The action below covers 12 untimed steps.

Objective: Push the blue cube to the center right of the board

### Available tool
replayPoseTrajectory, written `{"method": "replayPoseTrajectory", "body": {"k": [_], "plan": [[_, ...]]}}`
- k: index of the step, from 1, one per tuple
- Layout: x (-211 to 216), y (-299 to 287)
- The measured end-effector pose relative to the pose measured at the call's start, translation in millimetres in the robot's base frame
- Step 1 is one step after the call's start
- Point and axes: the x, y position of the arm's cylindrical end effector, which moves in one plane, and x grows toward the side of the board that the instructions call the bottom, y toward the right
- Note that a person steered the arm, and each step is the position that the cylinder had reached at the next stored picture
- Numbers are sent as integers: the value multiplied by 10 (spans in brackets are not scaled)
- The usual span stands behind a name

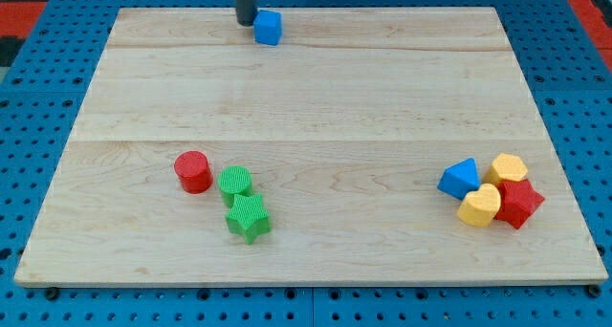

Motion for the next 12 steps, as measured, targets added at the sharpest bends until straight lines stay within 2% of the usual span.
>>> {"method": "replayPoseTrajectory", "body": {"k": [1, 2, 3, 5, 6, 7, 9, 11, 12], "plan": [[177, 337], [596, 435], [828, 565], [513, 1145], [356, 1750], [380, 2021], [667, 1857], [772, 2532], [880, 2532]]}}
